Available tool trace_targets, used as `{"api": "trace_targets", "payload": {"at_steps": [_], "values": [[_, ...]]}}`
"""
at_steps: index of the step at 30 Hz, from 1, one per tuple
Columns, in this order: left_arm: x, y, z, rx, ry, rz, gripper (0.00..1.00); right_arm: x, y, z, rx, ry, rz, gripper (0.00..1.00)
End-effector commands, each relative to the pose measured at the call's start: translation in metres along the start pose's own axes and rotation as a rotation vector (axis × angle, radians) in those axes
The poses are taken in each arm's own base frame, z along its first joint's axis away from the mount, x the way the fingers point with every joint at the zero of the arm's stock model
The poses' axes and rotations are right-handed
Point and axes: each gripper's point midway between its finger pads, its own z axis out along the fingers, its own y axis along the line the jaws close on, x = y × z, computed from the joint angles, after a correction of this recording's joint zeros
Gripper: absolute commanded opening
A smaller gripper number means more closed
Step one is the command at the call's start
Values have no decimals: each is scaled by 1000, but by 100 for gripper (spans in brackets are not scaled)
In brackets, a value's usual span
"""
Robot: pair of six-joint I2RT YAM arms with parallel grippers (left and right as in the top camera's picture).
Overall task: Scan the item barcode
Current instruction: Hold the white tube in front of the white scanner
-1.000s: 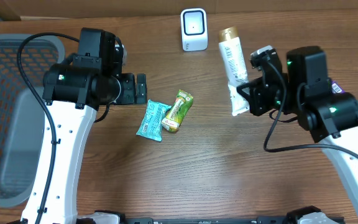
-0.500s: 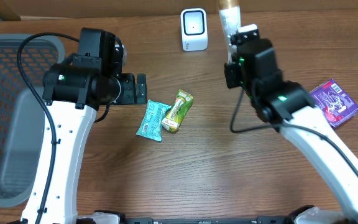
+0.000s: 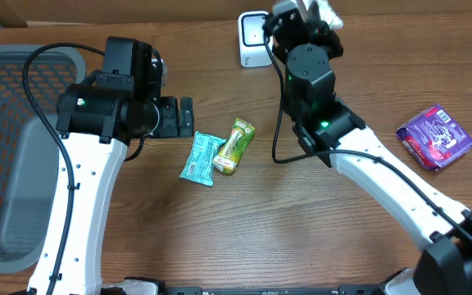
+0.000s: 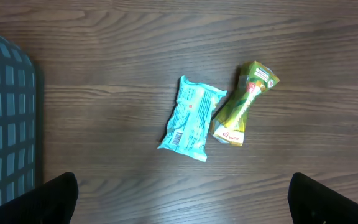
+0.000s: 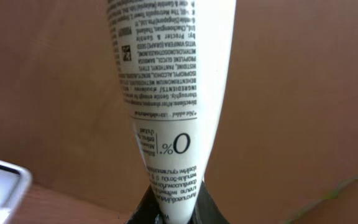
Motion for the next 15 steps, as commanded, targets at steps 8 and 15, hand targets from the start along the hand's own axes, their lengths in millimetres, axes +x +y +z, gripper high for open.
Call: {"api": "trace_targets", "payload": {"at_steps": [8,15], "values": [[-1,-1,2,4,2,16,100,41,67,45,50,5,-417,4],[-1,-1,2,4,2,16,99,60,115,63,-3,-110,-544,4]]}}
